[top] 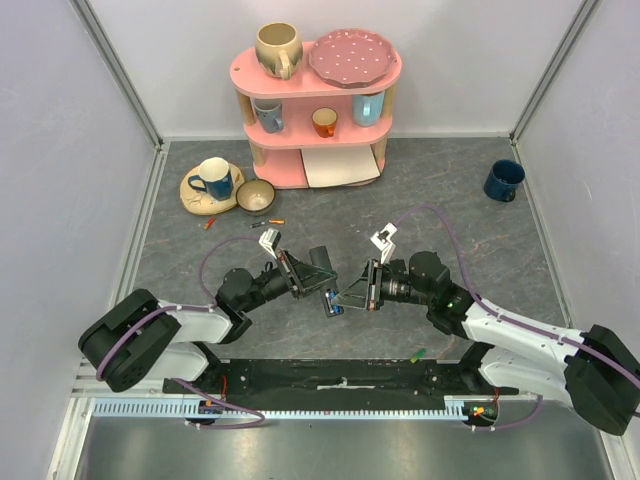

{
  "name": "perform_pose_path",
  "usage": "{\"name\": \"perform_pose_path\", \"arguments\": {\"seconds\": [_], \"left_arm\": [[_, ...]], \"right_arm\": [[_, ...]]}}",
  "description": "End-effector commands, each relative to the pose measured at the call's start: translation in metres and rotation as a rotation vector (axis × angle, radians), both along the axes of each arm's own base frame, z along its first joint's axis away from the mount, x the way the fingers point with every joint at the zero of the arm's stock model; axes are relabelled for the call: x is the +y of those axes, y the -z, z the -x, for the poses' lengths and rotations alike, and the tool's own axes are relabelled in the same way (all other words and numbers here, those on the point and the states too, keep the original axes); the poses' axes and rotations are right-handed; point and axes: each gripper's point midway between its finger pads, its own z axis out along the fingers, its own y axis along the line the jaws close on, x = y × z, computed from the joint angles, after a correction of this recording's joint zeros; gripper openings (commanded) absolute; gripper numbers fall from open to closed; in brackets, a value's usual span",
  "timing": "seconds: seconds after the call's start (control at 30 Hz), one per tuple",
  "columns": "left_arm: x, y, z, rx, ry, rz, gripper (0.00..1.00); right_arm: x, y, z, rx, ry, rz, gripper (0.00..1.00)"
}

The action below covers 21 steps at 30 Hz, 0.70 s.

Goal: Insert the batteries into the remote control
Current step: Load the battery into the remote control.

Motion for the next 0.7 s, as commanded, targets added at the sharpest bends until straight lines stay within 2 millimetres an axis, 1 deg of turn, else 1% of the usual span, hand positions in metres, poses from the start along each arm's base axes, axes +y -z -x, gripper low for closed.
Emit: {"name": "perform_pose_path", "arguments": {"seconds": [0.0, 0.2, 0.37, 0.43, 0.47, 0.5, 0.57, 0.6, 0.67], "left_arm": [[-0.006, -0.05, 0.035, -0.15, 0.121, 0.144, 0.02], [-0.007, -0.048, 0.038, -0.144, 0.128, 0.139, 0.02], [-0.007, -0.048, 0.038, -0.146, 0.126, 0.138, 0.02], [-0.008, -0.046, 0.037, -0.143, 0.122, 0.131, 0.02], [-0.008, -0.044, 0.036, -0.143, 0.119, 0.123, 0.02], [-0.008, -0.045, 0.036, -0.146, 0.117, 0.122, 0.02], [-0.009, -0.043, 0.035, -0.147, 0.114, 0.11, 0.02], [-0.009, -0.044, 0.034, -0.152, 0.112, 0.106, 0.02], [-0.01, -0.042, 0.033, -0.154, 0.107, 0.088, 0.02]], "right_arm": [[0.003, -0.017, -0.024, -0.078, 0.076, -0.033, 0.21], [0.003, -0.022, -0.029, -0.084, 0.089, -0.044, 0.21], [0.003, -0.022, -0.029, -0.084, 0.079, -0.042, 0.21], [0.004, -0.023, -0.027, -0.09, 0.067, -0.045, 0.23], [0.003, -0.024, -0.026, -0.092, 0.058, -0.043, 0.24], [0.003, -0.023, -0.025, -0.096, 0.054, -0.041, 0.29], [0.003, -0.026, -0.021, -0.105, 0.035, -0.045, 0.35], [0.003, -0.028, -0.021, -0.111, 0.032, -0.046, 0.42], [0.001, -0.03, -0.019, -0.123, 0.024, -0.048, 0.51]]}}
